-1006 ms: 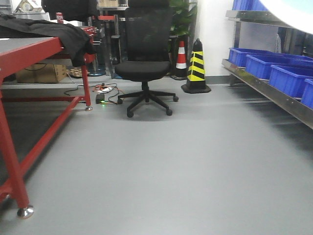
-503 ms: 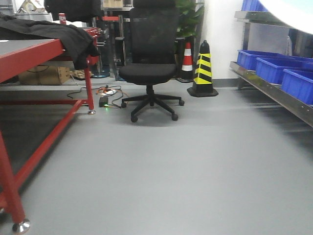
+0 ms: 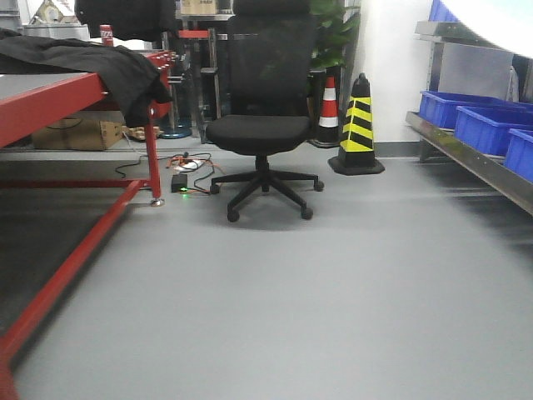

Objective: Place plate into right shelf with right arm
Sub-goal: 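Drive toward the steel shelf of blue bins holding the plate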

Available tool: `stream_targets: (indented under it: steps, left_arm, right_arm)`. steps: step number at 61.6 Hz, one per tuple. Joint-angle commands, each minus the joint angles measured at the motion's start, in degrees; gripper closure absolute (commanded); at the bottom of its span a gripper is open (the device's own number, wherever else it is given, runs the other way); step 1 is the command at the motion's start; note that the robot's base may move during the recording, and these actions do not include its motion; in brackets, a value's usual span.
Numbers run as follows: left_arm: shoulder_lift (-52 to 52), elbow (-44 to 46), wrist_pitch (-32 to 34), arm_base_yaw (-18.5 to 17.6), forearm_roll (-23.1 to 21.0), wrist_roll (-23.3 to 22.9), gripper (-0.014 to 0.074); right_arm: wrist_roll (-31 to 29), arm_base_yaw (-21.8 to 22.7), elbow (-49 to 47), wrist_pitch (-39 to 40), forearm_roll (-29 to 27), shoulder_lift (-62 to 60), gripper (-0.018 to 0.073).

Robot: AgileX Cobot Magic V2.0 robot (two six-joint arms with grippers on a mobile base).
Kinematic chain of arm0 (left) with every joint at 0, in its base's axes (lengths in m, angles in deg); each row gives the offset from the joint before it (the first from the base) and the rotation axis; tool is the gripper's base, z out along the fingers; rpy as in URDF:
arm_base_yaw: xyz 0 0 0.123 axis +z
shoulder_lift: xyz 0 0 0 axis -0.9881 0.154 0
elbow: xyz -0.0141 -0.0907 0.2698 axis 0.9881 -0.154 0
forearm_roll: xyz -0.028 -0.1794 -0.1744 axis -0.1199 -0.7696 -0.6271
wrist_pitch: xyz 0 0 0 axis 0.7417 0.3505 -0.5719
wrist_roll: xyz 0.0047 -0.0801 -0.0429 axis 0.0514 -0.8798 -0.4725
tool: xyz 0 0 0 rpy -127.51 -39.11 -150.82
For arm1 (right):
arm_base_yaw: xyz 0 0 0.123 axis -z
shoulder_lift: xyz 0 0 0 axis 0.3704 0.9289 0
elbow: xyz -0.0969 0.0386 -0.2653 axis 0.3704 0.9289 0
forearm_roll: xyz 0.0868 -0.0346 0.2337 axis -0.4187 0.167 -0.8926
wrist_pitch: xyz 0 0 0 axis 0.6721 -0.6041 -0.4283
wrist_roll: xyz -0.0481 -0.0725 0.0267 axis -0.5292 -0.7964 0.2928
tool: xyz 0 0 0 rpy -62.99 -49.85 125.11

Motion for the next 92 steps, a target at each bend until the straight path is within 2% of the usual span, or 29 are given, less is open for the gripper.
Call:
stream_targets:
  steps: [1,92]
  left_arm:
    - [-0.6,-0.6,5.2,-0.1,-0.5,-0.4,0.0724]
    - [-0.6,-0.6,5.2,-0.1,-0.5,-0.4,0.0724]
  right_arm:
    - [-0.1,0.4,-1.7,6.0,-0.4,0.5,0.0505]
    - [-0.1,0.4,-1.7,6.0,-0.4,0.5,0.0505]
